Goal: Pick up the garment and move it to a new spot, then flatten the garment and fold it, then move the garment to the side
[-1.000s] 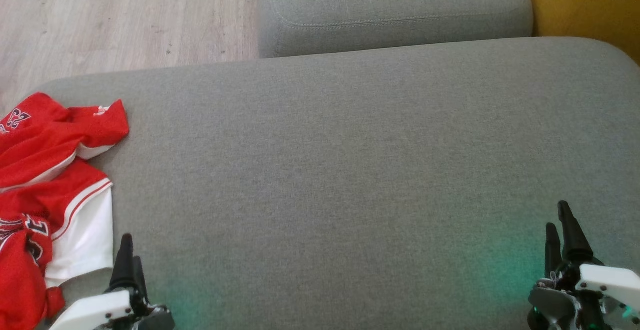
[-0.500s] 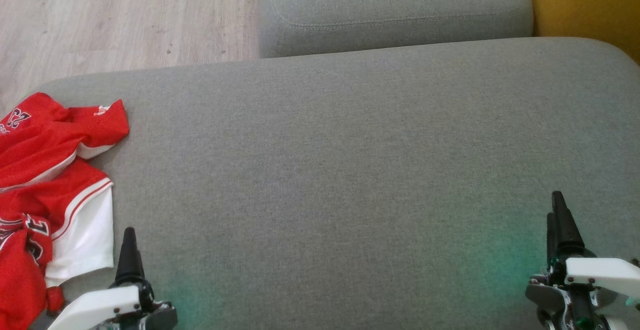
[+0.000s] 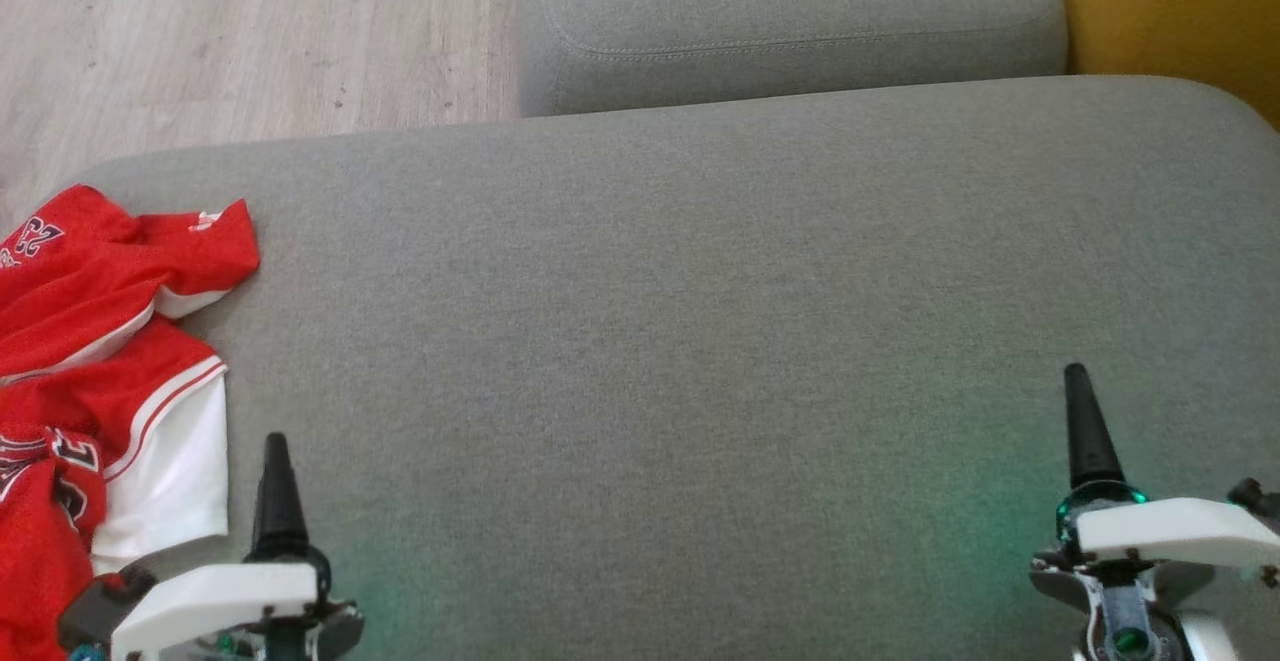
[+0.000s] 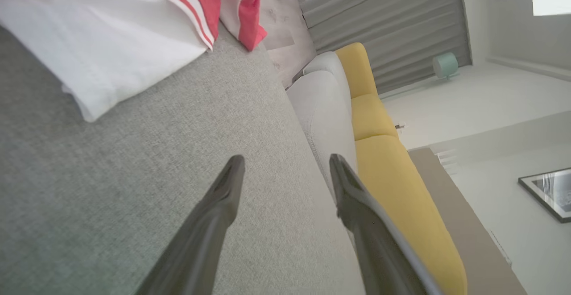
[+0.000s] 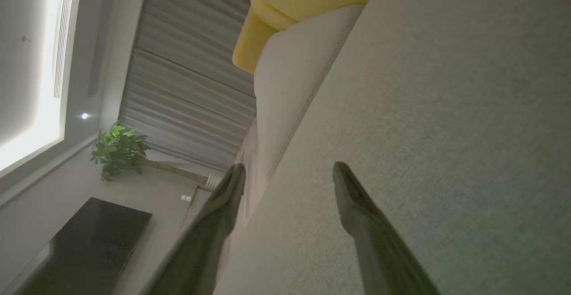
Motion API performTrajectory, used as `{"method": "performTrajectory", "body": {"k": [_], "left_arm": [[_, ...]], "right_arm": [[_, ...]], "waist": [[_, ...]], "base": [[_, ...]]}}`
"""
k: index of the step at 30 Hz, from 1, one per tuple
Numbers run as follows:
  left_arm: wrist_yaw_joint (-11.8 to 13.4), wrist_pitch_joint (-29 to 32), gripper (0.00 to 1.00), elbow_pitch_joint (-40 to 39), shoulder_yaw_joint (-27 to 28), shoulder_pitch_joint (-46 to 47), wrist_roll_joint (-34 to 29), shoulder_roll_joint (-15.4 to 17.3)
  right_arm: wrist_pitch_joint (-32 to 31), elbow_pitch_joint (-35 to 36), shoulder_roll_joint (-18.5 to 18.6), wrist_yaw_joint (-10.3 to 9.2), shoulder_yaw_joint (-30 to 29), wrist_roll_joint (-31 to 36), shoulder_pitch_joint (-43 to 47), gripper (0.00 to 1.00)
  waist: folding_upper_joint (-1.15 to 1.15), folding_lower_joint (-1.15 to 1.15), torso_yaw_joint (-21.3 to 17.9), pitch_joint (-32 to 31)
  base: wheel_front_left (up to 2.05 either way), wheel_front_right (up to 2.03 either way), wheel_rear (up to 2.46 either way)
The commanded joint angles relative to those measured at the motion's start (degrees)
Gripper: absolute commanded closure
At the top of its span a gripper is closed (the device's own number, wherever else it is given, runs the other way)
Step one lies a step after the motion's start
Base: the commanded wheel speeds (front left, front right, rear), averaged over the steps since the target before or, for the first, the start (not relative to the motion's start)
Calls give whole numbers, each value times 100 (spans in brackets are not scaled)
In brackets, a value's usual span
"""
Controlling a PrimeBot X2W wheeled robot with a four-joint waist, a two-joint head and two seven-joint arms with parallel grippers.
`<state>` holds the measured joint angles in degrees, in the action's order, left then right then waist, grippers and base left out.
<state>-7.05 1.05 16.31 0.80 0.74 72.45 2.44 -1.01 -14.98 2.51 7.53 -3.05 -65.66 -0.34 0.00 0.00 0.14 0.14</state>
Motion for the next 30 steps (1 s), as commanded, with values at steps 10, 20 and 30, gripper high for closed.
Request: {"method": "performTrajectory", "body": {"k": [10,20,30], "left_arm": [[-16,-234,3,-209,-168,227,-1181,132],[-19,-387,0,-130,-315,270,-1920,201],[11,-574,0,-39,-405,307,-2710,239]], "right_arm": [[237,260,157,-2,295,1157,-194,0],[389,233,189,-2,467,1972,-223,0],[575,189,216,-2,654,2880,-265,0]], "waist": [[0,0,3,-13],[0,0,19,-32],[0,0,32,-39]], "base": [[0,0,0],[0,0,0],[0,0,0]]}}
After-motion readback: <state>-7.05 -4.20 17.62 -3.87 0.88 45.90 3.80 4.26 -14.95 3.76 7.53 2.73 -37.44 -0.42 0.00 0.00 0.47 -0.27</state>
